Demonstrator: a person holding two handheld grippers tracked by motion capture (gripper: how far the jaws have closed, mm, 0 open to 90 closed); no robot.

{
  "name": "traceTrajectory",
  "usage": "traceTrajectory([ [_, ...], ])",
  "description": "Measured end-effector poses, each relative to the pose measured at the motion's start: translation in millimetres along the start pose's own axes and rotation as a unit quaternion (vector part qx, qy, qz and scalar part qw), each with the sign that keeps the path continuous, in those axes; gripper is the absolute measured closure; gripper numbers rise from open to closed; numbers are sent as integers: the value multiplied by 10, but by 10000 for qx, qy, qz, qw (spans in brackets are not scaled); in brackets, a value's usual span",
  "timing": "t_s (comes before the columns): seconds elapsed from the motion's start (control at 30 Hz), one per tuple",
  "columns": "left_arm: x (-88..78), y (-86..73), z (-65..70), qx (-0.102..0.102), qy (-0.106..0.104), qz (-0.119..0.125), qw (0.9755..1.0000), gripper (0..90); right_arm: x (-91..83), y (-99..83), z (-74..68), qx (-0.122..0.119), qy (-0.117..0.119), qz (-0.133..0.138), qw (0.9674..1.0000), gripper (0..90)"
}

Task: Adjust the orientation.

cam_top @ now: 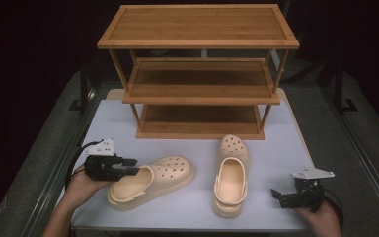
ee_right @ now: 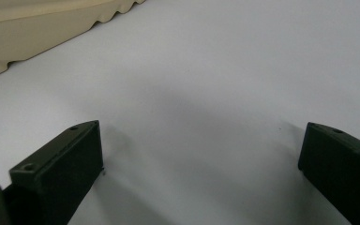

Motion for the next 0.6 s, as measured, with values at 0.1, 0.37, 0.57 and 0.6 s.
traceTrajectory([
  [0.1, 74, 48, 15, 138, 14, -56, 9999, 643, 0, 0, 0, 0, 0, 0, 10000, 0],
  [0.37, 160, 65, 37, 410, 151, -167, 9989, 733, 0, 0, 0, 0, 1, 1, 10000, 0],
  [0.57, 157, 84, 18, 505, 385, -171, 9978, 811, 0, 0, 0, -1, -1, 0, 10000, 0],
  [0.6, 157, 84, 18, 505, 385, -171, 9978, 821, 0, 0, 0, -1, -1, 0, 10000, 0],
])
Point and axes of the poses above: each handheld gripper's, and its own axes: x roughly forward along the jaws, y roughly out of its top, z roughly to its right, the point moved 9 cm from there along x, roughly forward along the jaws, and after that the axes turned 9 degrees about y, right-handed, at the moved point
